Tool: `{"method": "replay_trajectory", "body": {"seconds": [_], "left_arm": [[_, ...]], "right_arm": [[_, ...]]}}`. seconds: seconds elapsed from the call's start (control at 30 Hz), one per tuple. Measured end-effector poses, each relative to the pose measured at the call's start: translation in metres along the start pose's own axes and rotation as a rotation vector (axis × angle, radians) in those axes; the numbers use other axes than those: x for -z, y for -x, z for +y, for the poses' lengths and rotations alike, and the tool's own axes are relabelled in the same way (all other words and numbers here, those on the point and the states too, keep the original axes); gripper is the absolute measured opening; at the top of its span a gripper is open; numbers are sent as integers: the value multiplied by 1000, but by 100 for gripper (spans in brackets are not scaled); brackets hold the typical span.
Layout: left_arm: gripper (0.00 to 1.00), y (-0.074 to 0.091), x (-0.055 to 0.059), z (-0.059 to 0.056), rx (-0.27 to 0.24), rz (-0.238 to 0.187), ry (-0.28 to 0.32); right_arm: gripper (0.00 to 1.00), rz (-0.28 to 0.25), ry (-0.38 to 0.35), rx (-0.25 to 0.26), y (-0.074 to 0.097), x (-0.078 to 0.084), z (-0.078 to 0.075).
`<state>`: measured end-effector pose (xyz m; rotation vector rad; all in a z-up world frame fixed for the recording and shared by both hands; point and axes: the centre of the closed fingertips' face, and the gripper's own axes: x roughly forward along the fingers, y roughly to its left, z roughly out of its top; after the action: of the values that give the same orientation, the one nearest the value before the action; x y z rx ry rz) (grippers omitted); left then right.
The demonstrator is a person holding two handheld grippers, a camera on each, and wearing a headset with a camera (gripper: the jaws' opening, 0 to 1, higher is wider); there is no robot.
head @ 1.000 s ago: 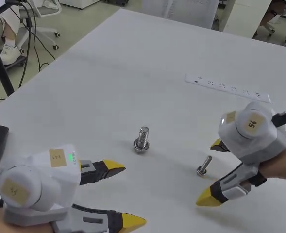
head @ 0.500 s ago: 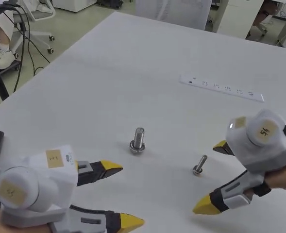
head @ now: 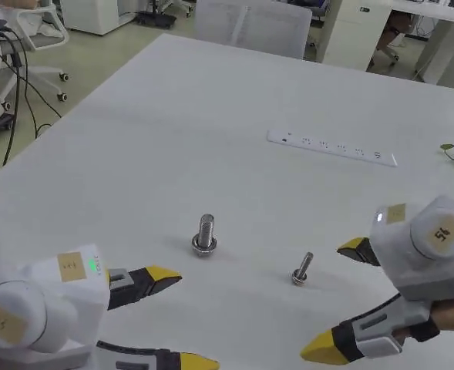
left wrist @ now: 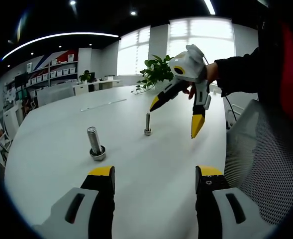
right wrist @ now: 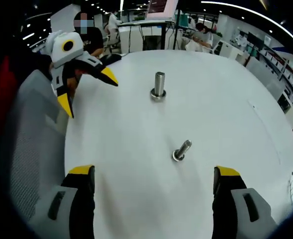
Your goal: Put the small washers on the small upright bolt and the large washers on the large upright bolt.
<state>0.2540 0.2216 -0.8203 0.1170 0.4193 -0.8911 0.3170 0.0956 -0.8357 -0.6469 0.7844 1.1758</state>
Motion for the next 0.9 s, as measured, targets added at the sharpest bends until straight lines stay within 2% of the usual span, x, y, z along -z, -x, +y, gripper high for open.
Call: {"method": "replay_trajectory", "body": {"seconds": [0.2, 0.3, 0.43, 0.63, 0.9], "left_arm": [[69, 2, -2, 2, -7, 9, 6], [72, 3, -3, 3, -12, 14, 16], [76, 5, -5, 4, -20, 14, 17], [81, 9, -8, 2, -26, 20, 23], [86, 15, -14, 2, -29, 5, 41]], "right_arm": [[100, -77, -29, 18, 9, -7, 8], [100, -97, -38, 30, 13, -7, 12], [100, -163, -80, 46, 19, -11, 18], [100, -233, -115, 65, 26, -11, 28], [100, -347, -153, 105, 38, -15, 38]]}}
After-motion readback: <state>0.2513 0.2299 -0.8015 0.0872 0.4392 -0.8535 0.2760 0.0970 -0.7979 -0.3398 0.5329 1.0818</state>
